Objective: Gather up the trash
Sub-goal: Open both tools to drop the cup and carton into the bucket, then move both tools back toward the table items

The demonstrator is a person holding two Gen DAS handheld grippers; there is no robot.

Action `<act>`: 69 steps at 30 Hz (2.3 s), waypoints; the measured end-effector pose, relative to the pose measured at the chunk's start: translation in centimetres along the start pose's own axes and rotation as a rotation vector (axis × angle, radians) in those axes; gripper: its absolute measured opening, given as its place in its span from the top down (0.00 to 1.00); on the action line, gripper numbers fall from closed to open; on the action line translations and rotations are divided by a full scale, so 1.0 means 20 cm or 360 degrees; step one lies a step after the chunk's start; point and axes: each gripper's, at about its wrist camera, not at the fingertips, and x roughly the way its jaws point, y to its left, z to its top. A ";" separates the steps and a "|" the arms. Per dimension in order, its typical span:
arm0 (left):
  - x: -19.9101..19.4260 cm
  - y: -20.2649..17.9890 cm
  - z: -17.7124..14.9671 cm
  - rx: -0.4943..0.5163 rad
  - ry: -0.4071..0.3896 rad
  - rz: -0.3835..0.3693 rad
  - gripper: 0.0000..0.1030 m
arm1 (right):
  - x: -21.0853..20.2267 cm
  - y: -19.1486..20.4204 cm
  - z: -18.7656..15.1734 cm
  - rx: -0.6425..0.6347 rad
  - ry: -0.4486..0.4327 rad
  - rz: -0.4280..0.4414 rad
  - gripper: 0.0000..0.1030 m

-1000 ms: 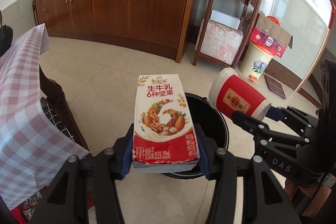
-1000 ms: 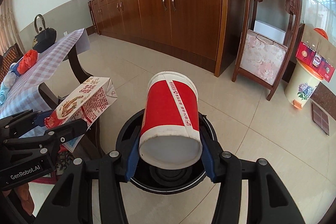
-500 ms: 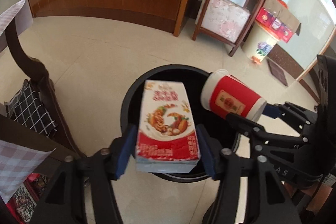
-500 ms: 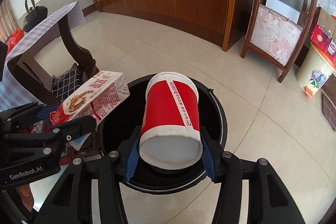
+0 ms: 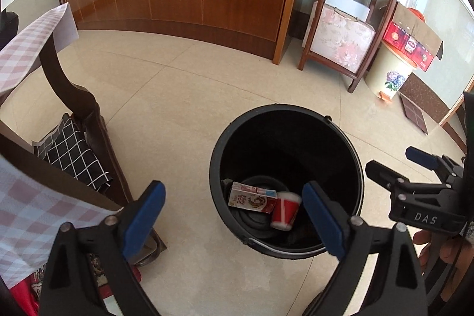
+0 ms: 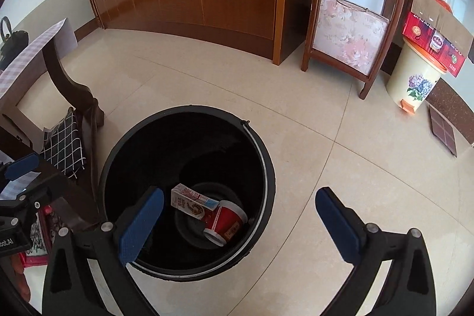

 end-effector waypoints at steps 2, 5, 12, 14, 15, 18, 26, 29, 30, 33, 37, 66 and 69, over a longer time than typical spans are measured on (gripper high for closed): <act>-0.02 0.01 -0.01 -0.0016 -0.0007 0.0003 0.08 | -0.03 0.01 0.00 -0.0001 -0.0009 0.0004 0.00; -0.06 0.04 -0.02 -0.0041 -0.0016 0.0006 0.08 | -0.09 0.05 0.00 -0.0033 -0.0036 0.0005 0.00; -0.21 0.11 -0.07 -0.0090 -0.0068 0.0028 0.08 | -0.26 0.15 0.05 -0.0059 -0.0139 0.0028 0.00; -0.26 0.14 -0.09 -0.0104 -0.0078 0.0034 0.08 | -0.31 0.18 0.08 -0.0059 -0.0174 0.0030 0.00; -0.28 0.16 -0.10 -0.0109 -0.0083 0.0038 0.08 | -0.33 0.21 0.09 -0.0061 -0.0189 0.0035 0.00; -0.39 0.21 -0.15 -0.0111 -0.0102 0.0061 0.08 | -0.42 0.28 0.11 -0.0069 -0.0252 0.0059 0.00; -0.74 0.48 -0.31 -0.0239 -0.0238 0.0190 0.08 | -0.71 0.56 0.12 -0.0062 -0.0452 0.0217 0.00; -0.85 0.60 -0.37 -0.0349 -0.0292 0.0243 0.08 | -0.79 0.68 0.12 -0.0074 -0.0526 0.0308 0.00; -0.89 0.65 -0.39 -0.0384 -0.0319 0.0249 0.08 | -0.83 0.73 0.12 -0.0083 -0.0579 0.0336 0.00; -0.98 0.76 -0.43 -0.0490 -0.0379 0.0298 0.08 | -0.90 0.87 0.11 -0.0150 -0.0635 0.0425 0.00; -1.08 0.86 -0.47 -0.0546 -0.0444 0.0408 0.08 | -0.94 1.09 0.10 -0.0292 -0.0594 0.0484 0.00; -1.42 1.60 -0.88 -0.0923 -0.0594 0.0866 0.09 | -1.13 2.20 -0.15 -0.0869 -0.0567 0.0862 0.00; -1.38 1.67 -0.86 -0.0921 -0.0571 0.0858 0.11 | -1.08 2.28 -0.16 -0.0871 -0.0537 0.0853 0.02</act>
